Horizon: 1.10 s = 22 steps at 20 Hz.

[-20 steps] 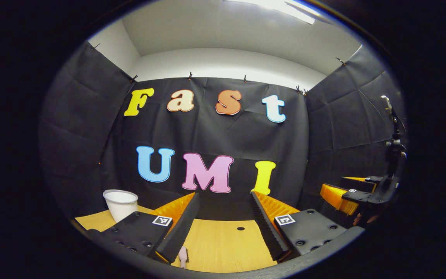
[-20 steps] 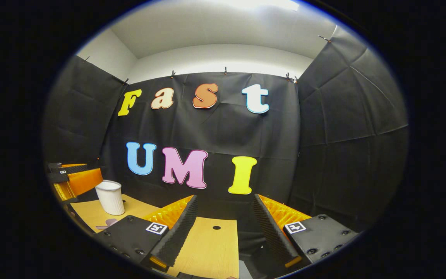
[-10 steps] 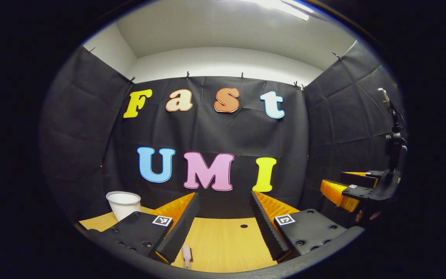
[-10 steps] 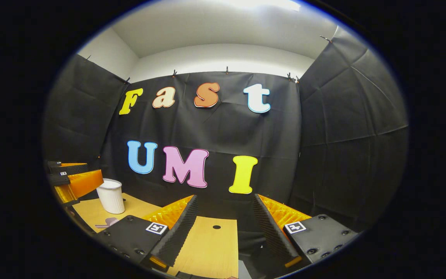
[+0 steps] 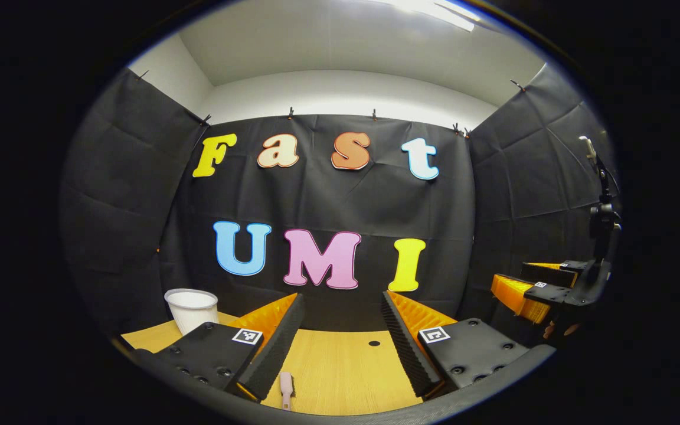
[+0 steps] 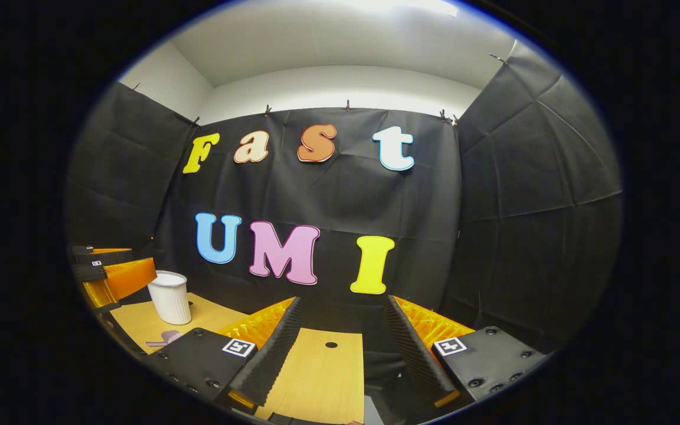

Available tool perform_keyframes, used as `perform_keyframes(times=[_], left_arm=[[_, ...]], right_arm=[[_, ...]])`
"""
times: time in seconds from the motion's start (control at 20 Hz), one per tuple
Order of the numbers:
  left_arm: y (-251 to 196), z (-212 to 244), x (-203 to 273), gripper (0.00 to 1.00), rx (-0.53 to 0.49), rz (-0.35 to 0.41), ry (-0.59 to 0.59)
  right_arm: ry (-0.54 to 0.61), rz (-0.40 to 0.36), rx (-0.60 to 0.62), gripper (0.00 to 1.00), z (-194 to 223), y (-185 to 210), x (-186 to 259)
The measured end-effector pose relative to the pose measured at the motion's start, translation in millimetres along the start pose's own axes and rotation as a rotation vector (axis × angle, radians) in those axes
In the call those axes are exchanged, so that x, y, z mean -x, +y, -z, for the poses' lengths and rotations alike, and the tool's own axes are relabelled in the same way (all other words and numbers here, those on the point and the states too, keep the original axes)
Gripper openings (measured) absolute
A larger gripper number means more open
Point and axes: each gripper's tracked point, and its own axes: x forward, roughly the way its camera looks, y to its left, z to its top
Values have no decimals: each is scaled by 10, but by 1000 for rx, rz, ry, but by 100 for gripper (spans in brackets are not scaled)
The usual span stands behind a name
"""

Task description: Pick up the small broom and dustpan from the desktop, sweep the trash into the dustpan with the broom, and then empty the trash into the garbage bin.

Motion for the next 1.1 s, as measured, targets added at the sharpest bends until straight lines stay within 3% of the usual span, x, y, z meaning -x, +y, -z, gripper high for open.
perform_keyframes(times=[0.55,0.6,0.7,0.75,0.85,0.9,1.1], left_arm=[[11,49,-27,79,-16,-12,16],[22,56,-39,80,-17,-15,17],[31,61,-70,80,-19,-18,18],[38,53,-91,80,-20,-20,20],[46,38,-133,80,-25,-21,25],[51,63,-155,79,-24,-20,34],[168,90,-238,79,-49,-48,51]], right_arm=[[10,-3,4,89,47,12,-40],[10,-4,4,94,45,16,-57],[10,-5,3,89,49,33,-86],[10,-2,5,94,50,34,-102],[15,-3,1,94,58,67,-153],[25,-15,-6,89,104,129,-196],[49,-90,-12,94,234,365,-361]])
